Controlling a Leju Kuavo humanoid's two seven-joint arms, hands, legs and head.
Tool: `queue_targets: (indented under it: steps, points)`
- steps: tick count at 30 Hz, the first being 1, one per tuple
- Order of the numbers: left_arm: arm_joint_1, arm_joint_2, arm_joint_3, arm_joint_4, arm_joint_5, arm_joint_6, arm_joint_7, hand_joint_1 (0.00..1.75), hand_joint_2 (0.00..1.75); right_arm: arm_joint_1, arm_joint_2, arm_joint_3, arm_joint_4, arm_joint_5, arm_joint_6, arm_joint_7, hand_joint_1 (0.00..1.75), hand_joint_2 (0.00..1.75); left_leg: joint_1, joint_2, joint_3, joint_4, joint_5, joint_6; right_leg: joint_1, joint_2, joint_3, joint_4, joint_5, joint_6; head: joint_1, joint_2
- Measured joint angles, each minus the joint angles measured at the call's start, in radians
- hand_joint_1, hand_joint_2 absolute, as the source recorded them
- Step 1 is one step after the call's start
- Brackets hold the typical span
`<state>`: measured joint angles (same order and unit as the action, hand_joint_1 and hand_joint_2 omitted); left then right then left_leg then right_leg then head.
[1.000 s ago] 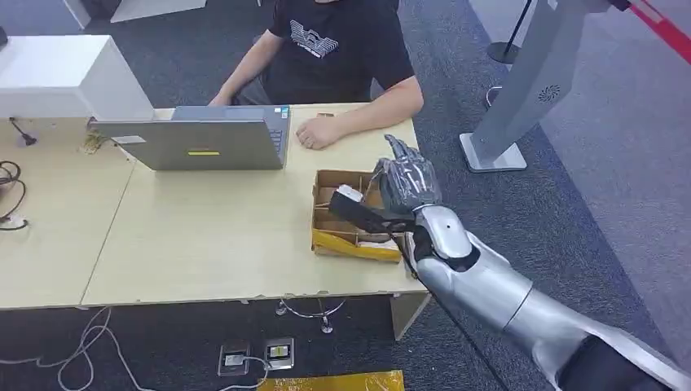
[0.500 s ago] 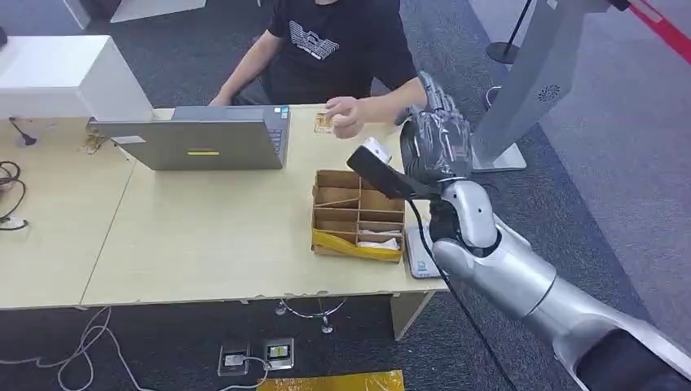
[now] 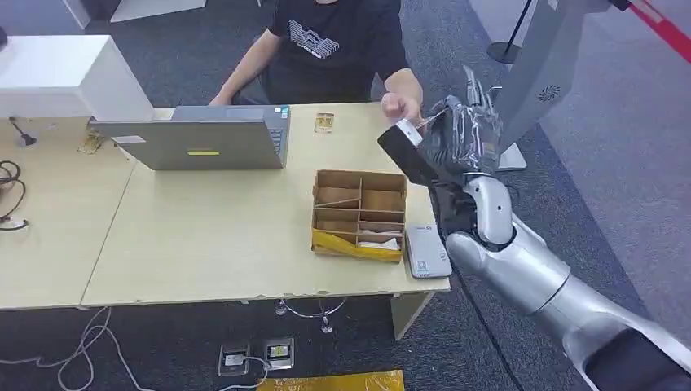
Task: Pass the card to the sensor for recognition and then transmit it.
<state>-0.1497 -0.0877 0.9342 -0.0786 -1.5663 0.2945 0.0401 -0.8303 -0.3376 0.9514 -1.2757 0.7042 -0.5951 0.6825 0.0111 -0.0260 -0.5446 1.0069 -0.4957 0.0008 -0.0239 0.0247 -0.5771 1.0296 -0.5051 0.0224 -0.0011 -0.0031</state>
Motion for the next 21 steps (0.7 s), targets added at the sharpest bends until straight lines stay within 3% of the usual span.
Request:
queue_targets:
  steps: [3, 4, 5, 6, 12, 13, 21]
  points:
    - [0.000, -0.002, -0.005, 0.000, 0.000, 0.000, 0.000, 0.00, 0.00, 0.011, -0.013, -0.007, 0.000, 0.012, 0.016, 0.011, 1.75, 1.75, 0.000, 0.000, 0.000, 0.000, 0.000, 0.000, 0.000, 0.000, 0.000, 0.000, 0.000, 0.000, 0.000, 0.000]
    - [0.000, -0.002, -0.005, 0.000, 0.000, 0.001, 0.000, 0.00, 0.00, 0.015, -0.016, -0.008, 0.000, 0.016, 0.020, 0.012, 0.59, 1.75, 0.000, 0.000, 0.000, 0.000, 0.000, 0.000, 0.000, 0.000, 0.000, 0.000, 0.000, 0.000, 0.000, 0.000]
    - [0.001, -0.002, -0.006, 0.000, 0.000, 0.002, 0.000, 0.00, 0.00, 0.020, -0.020, -0.008, 0.000, 0.020, 0.023, 0.014, 0.59, 1.75, 0.000, 0.000, 0.000, 0.000, 0.000, 0.000, 0.000, 0.000, 0.000, 0.000, 0.000, 0.000, 0.000, 0.000]
    - [0.001, -0.003, -0.006, 0.000, 0.000, 0.002, 0.000, 0.00, 0.00, 0.025, -0.022, -0.010, 0.000, 0.023, 0.026, 0.014, 0.00, 1.75, 0.000, 0.000, 0.000, 0.000, 0.000, 0.000, 0.000, 0.000, 0.000, 0.000, 0.000, 0.000, 0.000, 0.000]
    - [0.005, -0.005, -0.006, 0.000, 0.000, 0.010, -0.002, 0.00, 0.00, 0.046, -0.032, -0.025, -0.002, 0.061, 0.013, 0.013, 0.00, 1.75, 0.000, 0.000, 0.000, 0.000, 0.000, 0.000, 0.000, 0.000, 0.000, 0.000, 0.000, 0.000, 0.000, 0.000]
    - [0.006, -0.005, -0.006, 0.000, 0.000, 0.011, -0.004, 0.00, 0.00, 0.049, -0.032, -0.025, -0.002, 0.064, 0.015, 0.013, 0.00, 0.00, 0.000, 0.000, 0.000, 0.000, 0.000, 0.000, 0.000, 0.000, 0.000, 0.000, 0.000, 0.000, 0.000, 0.000]
    - [0.016, -0.005, -0.006, 0.000, 0.000, 0.021, -0.010, 0.00, 0.00, 0.053, -0.039, -0.024, -0.006, 0.051, 0.021, 0.005, 0.00, 0.00, 0.000, 0.000, 0.000, 0.000, 0.000, 0.000, 0.000, 0.000, 0.000, 0.000, 0.000, 0.000, 0.000, 0.000]
